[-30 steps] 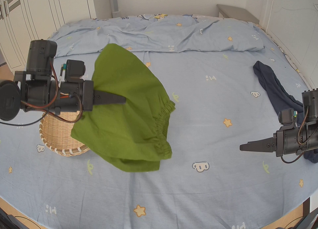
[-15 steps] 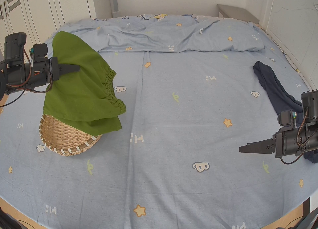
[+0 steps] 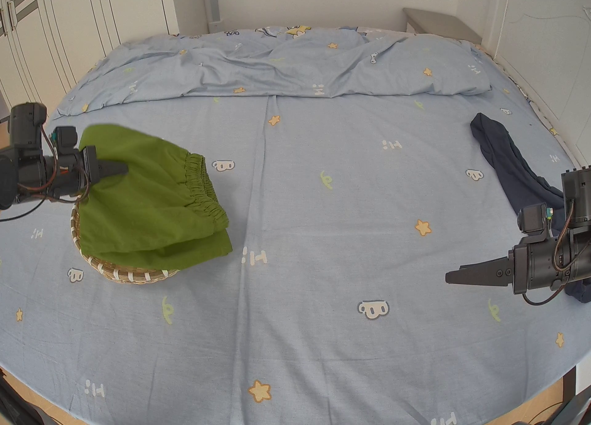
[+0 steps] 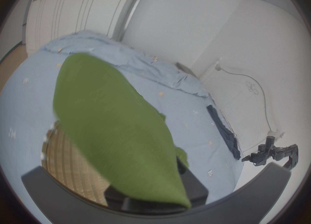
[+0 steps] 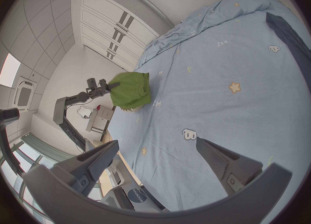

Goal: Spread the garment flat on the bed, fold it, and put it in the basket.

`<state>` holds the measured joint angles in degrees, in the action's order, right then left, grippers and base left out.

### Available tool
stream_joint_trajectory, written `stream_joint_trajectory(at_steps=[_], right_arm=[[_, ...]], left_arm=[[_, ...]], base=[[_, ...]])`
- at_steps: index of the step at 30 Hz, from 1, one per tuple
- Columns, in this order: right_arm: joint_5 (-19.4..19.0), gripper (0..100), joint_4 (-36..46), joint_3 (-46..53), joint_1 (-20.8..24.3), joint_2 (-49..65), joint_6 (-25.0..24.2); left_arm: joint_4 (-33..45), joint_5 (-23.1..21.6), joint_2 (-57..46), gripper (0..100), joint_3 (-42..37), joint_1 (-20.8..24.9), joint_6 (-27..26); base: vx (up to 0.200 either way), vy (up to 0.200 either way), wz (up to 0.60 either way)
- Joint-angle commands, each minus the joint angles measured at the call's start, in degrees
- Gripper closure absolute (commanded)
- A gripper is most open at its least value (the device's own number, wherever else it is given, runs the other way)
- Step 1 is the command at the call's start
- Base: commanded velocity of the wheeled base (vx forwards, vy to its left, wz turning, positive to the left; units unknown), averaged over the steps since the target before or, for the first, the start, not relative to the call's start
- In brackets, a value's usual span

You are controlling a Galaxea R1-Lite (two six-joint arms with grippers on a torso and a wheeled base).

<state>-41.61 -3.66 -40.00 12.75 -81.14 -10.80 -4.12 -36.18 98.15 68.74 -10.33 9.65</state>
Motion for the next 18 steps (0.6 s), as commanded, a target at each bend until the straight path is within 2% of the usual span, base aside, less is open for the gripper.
stream_joint_trajectory(at_steps=[1,4,10,17,18], right_arm=[[-0.1,0,0.0,0.1,1.0,0.3,0.0],[-0.1,0,0.0,0.4,1.0,0.4,0.0],[0.0,0,0.0,0.6,1.9,1.0,-0.1],[0.0,0,0.0,0.6,1.9,1.1,-0.1],[0.0,0,0.0,0.6,1.9,1.1,-0.1]], left_arm=[[-0.1,0.2,7.0,100,-5.2,-4.0,-0.3],[0.0,1.6,10.7,100,-5.1,-4.8,-0.3],[-0.1,11.0,14.3,100,-4.4,-3.3,0.1],[0.0,12.0,14.3,100,-4.3,-2.3,0.2],[0.1,12.0,13.8,0,-4.1,-2.4,0.5]], base=[[0.0,0.0,0.0],[0.0,0.0,0.0],[0.0,0.0,0.0],[0.0,0.0,0.0],[0.0,0.0,0.0]])
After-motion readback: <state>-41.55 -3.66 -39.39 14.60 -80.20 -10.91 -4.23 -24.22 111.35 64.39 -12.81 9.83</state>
